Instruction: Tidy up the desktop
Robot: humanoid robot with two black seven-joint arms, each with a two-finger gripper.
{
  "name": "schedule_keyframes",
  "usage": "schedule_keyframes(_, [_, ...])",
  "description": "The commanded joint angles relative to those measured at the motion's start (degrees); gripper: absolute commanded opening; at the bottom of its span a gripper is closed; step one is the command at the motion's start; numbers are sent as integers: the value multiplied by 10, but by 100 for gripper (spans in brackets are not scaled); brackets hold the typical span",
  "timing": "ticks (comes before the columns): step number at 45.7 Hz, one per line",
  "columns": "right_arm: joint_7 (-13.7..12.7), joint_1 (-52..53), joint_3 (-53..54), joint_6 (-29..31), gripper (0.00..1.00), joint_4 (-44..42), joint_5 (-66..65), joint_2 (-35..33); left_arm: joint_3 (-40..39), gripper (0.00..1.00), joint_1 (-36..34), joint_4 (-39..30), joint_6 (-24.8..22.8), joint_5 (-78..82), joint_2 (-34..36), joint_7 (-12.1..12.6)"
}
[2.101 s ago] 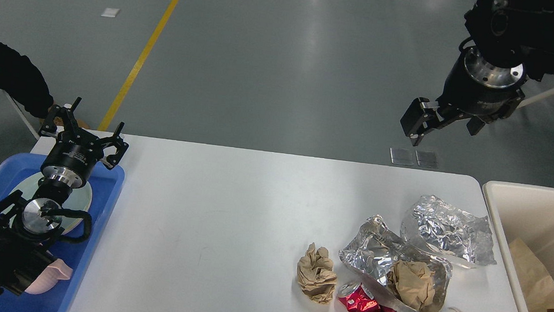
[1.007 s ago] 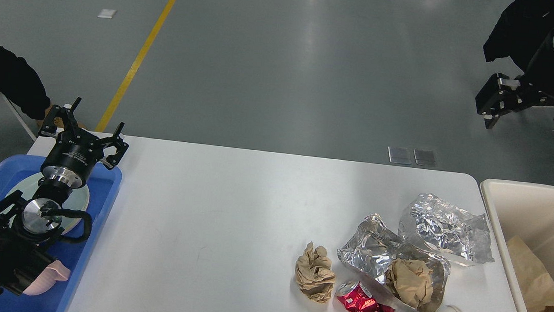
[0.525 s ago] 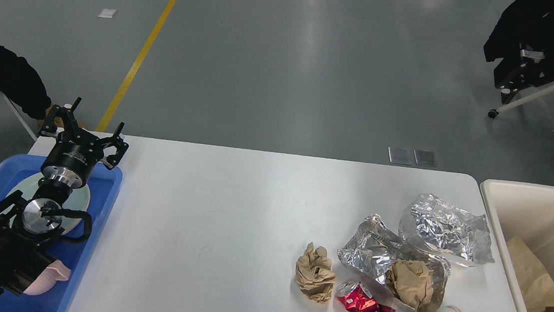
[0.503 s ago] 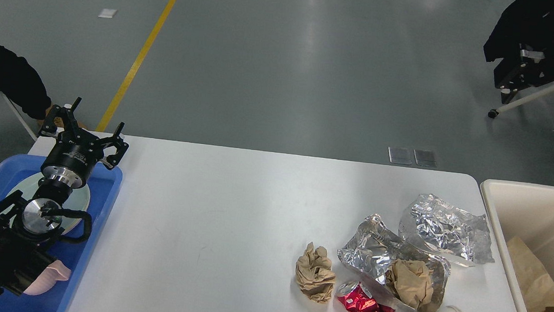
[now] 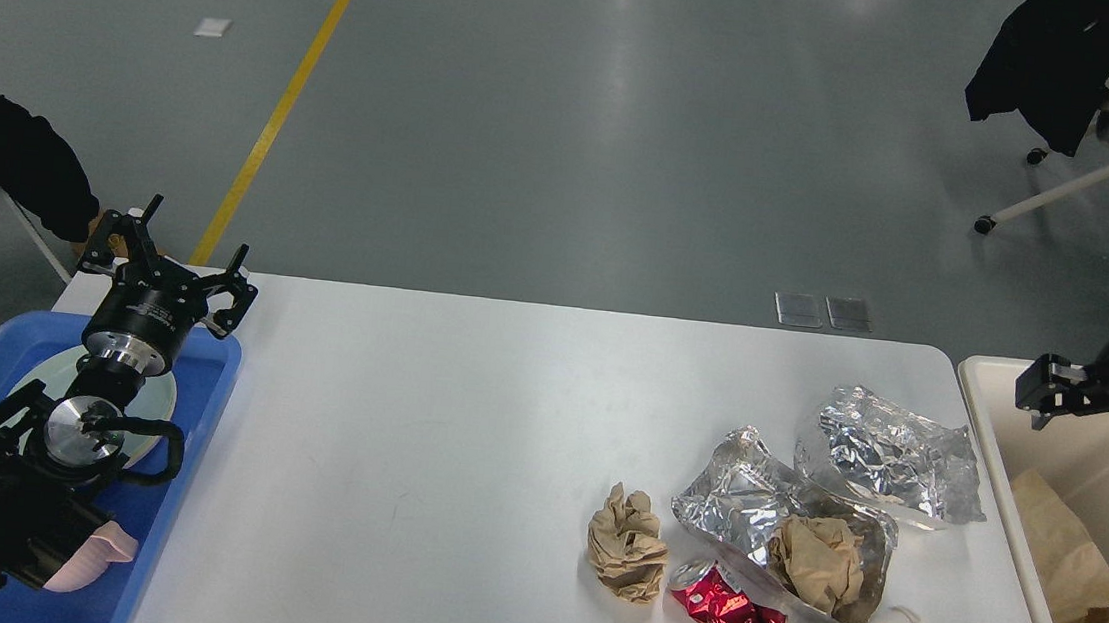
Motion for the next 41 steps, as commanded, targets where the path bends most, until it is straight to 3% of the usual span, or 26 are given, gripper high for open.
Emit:
schedule_keyframes(1, [0, -48, 27, -39, 100, -2, -12, 2, 0, 96, 0, 0, 0, 0, 0, 0])
schedule_keyframes(13, [-1, -144, 86, -162, 100, -38, -11, 25, 0, 96, 0, 0, 0, 0, 0, 0])
schedule_keyframes(29, [2, -259, 133, -169, 100, -140, -12, 82, 0, 96, 0, 0, 0, 0, 0, 0])
schedule_keyframes(41, [4, -294, 166, -172, 100, -164, -11, 87, 0, 96, 0, 0, 0, 0, 0, 0])
